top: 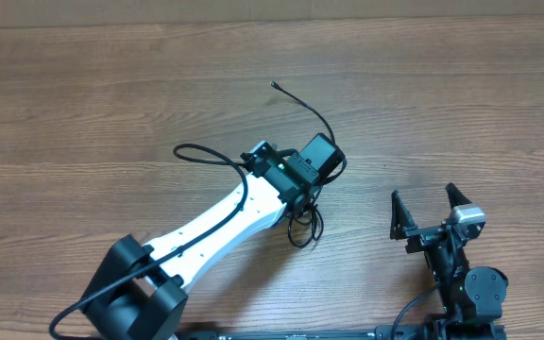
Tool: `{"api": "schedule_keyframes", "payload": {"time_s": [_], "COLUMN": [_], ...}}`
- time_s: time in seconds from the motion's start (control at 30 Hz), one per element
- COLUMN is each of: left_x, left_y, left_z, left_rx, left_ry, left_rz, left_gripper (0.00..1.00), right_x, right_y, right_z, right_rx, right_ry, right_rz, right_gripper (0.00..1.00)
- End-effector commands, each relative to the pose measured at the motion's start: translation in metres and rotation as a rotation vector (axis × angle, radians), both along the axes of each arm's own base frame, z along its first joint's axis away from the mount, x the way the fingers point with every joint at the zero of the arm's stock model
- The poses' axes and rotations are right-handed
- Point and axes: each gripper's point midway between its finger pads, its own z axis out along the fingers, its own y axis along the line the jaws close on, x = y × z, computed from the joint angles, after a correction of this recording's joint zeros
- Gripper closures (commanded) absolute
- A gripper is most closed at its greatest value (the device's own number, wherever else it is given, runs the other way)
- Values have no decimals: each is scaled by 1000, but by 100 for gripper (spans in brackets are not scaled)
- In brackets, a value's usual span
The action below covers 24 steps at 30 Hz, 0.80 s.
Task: Untangle cables
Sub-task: 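Close the left gripper on the cable bundle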
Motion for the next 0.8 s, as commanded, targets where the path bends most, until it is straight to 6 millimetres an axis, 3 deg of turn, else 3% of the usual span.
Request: {"api": "schedule_keyframes", "payload": {"time_s": [0.0, 0.3, 0.5, 0.77], "left_x": [7, 12, 15, 15], "left_y": [-1, -3, -1, 0], "left_z": [-6, -26, -25, -25], "left_rx": [16, 42, 51, 55], "left_ry": [-13, 2, -13, -17], "left_rz": [62, 67, 71, 72], "left_gripper": [10, 13, 40, 63], "right_x": [0, 0, 0, 0], "right_y": [1, 1, 2, 1], "right_z": [-2, -2, -2, -2], "right_rx": [-4, -4, -4, -4], "right_ry": [-6, -6, -6, -6], "right_rz": [8, 8, 8, 8], "right_gripper": [0, 0, 0, 0]}}
